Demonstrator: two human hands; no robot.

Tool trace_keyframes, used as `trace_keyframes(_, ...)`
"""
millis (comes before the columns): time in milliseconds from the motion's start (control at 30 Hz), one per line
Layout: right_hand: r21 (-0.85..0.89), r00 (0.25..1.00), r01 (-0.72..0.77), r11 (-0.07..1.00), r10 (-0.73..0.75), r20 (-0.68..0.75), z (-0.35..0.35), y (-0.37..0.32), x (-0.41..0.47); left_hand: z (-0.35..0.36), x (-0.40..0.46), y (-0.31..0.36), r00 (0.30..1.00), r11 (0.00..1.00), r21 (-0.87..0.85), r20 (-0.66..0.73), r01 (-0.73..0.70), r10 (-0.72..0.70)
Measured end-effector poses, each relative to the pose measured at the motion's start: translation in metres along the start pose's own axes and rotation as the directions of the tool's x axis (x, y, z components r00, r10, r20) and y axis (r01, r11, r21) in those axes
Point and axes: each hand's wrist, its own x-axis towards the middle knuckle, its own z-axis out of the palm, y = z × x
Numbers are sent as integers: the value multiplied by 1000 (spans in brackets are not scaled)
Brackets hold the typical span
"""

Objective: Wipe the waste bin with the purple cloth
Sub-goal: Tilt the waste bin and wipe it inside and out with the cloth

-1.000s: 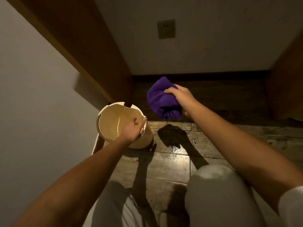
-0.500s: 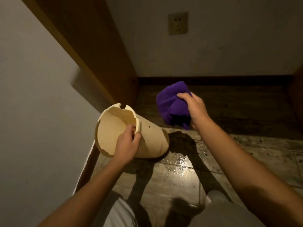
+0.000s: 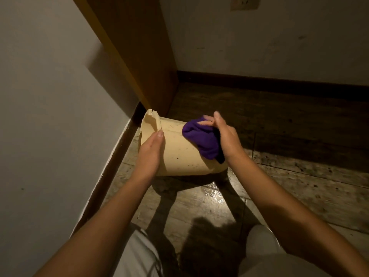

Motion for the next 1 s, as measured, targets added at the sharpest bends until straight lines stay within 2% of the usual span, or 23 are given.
trace_keyframes(67,-178,999,43,983,-45,-6,-3,2,7,0,-2,-3,1000,1000,6,-1,-18,18)
trace_keyframes(133,-390,997,70,918,-77,-3,-7,10,10,4,-8,-3,998,997,58,14,-60,59)
trace_keyframes(167,-418,997,57,907,-71,-17,-7,12,9,8,-11,-4,995,992,86,25,-95,94)
trace_keyframes(300,-237,982,117,964,-148,-120,25,5,-3,18,-13,-6,982,970,152,16,-187,187)
trace_keyframes(367,-122,964,215,969,-230,-130,46,-9,-12,19,-9,-4,970,955,175,16,-241,242)
trace_keyframes(400,-141,946,285,948,-302,-116,57,-12,-17,19,-7,-4,962,946,178,13,-272,274)
trace_keyframes(500,-468,874,442,765,-485,31,82,-2,-27,20,-7,-7,955,948,139,-39,-286,294)
trace_keyframes(567,-636,874,403,658,-482,55,71,12,-18,15,-5,-9,953,956,100,-97,-276,286)
trace_keyframes(600,-669,895,340,661,-445,15,57,24,-11,11,-6,-11,956,960,103,-112,-260,271)
trace_keyframes(633,-667,932,230,709,-358,-59,38,38,-4,8,-7,-14,956,958,132,-111,-255,270)
trace_keyframes(700,-586,983,-81,806,-34,-181,1,77,-2,9,-10,-26,952,927,259,-66,-272,298)
trace_keyframes(733,-518,971,-216,828,124,-206,-6,98,-11,14,-11,-36,955,897,354,-33,-265,295)
trace_keyframes(767,-436,951,-291,852,207,-230,0,115,-22,20,-10,-45,963,863,439,16,-249,269)
trace_keyframes(800,-363,948,-295,884,222,-230,16,124,-23,27,-5,-48,975,844,491,67,-215,210)
trace_keyframes(867,-213,940,-322,922,284,-192,45,127,-15,41,5,-54,990,882,466,141,-72,6)
trace_keyframes(900,-110,931,-320,941,291,-218,54,120,-7,45,9,-53,980,891,452,188,-30,-62)
trace_keyframes(1000,185,894,-371,910,404,-193,63,105,3,51,10,-46,933,902,430,335,-24,-135)
